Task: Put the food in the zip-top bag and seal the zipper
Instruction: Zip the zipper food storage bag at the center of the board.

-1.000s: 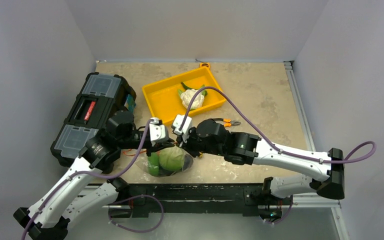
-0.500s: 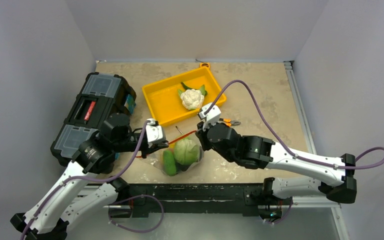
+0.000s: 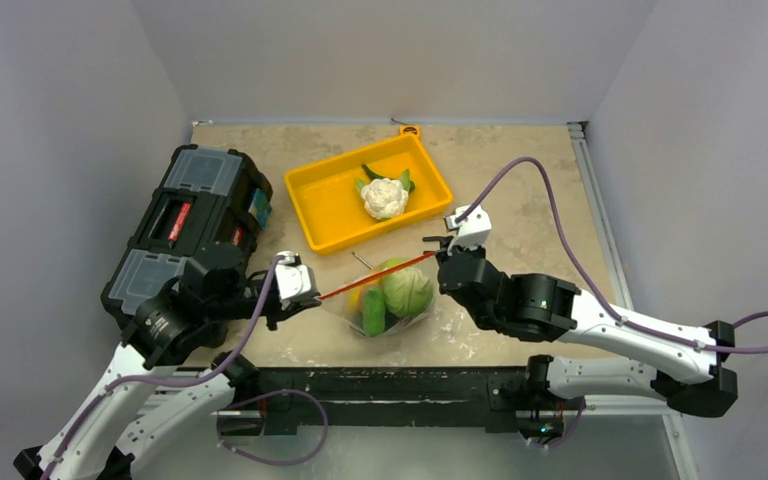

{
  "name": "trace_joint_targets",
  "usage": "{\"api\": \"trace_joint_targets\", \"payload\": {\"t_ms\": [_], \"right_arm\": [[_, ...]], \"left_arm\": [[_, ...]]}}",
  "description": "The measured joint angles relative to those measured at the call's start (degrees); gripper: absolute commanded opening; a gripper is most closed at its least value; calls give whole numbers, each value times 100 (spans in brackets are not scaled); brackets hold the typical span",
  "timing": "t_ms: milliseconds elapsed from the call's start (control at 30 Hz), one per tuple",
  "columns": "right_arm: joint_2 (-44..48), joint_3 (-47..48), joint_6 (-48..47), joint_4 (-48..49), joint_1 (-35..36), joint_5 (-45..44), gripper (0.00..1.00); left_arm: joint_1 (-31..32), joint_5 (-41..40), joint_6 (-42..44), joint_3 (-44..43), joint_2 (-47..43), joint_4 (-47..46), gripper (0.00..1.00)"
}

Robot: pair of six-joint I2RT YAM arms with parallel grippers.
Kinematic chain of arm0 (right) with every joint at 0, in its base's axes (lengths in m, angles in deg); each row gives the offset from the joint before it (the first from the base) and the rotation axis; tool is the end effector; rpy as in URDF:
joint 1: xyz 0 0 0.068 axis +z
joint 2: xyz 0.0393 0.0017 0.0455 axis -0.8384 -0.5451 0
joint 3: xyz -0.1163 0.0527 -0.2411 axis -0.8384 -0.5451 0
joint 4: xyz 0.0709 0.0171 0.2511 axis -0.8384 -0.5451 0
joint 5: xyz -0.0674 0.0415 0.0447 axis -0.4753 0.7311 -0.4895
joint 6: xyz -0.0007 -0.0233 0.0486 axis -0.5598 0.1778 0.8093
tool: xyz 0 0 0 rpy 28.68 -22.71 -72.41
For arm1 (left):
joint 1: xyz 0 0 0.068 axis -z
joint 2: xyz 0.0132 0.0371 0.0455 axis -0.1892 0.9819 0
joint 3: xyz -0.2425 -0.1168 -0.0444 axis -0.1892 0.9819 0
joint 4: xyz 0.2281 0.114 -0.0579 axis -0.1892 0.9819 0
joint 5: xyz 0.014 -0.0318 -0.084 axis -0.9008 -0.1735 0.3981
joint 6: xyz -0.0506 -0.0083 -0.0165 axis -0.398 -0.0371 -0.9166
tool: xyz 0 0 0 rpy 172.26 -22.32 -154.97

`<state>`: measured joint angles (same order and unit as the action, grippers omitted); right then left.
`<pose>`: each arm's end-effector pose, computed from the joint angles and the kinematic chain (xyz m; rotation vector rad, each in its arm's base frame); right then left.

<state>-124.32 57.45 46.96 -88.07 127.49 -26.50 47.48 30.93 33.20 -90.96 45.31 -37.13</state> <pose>0.0923 0.1809 0.3577 -0.2224 1.9626 0.2257 0.0774 -0.0786 0.3488 1.2593 1.6925 -0.6985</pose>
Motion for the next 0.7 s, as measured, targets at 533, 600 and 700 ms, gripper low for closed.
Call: {"api": "trace_joint_targets", "payload": {"t_ms": [533, 600, 700], "right_arm": [[391, -74, -299, 4, -85, -280, 0], [400, 28, -428, 2, -90, -431, 0], [323, 341, -616, 0, -120, -691, 0]], "left_arm": [[24, -140, -260, 4, -155, 22, 86], [24, -227, -396, 4, -278, -138, 89], [24, -483, -564, 4, -540, -433, 90]]}}
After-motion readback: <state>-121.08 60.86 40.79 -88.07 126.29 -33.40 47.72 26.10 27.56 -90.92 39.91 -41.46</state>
